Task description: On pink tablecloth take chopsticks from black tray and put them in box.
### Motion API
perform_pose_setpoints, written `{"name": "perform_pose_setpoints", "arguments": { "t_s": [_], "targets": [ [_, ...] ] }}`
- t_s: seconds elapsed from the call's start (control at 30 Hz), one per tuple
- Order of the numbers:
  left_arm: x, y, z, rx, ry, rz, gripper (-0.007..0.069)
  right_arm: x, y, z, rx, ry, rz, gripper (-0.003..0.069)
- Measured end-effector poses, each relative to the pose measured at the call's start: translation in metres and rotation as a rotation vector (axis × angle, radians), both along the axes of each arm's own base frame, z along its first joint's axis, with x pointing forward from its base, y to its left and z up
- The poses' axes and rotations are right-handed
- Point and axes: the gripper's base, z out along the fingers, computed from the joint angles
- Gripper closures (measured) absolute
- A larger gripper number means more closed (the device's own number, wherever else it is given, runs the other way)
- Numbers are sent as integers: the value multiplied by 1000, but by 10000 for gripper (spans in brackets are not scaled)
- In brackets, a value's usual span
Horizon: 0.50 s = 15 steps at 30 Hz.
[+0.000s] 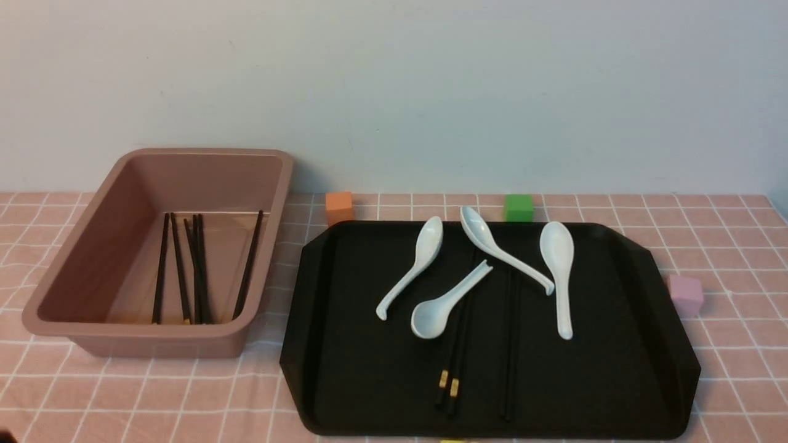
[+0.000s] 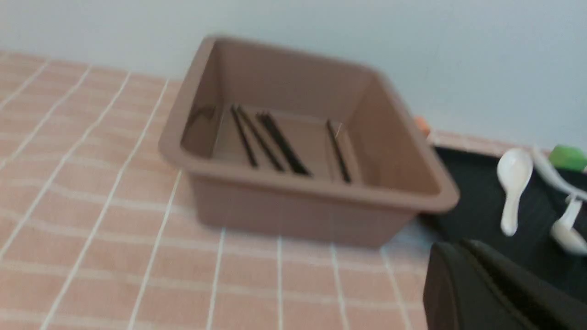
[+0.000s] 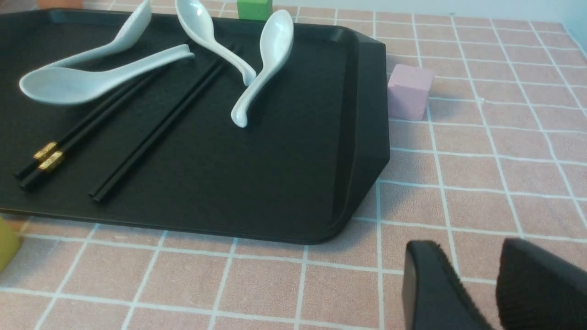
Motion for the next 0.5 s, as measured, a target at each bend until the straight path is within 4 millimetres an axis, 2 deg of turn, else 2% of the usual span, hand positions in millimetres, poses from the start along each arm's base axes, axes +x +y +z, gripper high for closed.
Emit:
{"name": "perform_pose_setpoints", "arguments": {
  "t_s": [0.1,0.5],
  "targets": [
    [-1,0,-16,-42,108,14,638,0,0,0,0,0,0,419],
    [-2,0,-17,-68,122,22,638,0,0,0,0,0,0,419]
  ]
}}
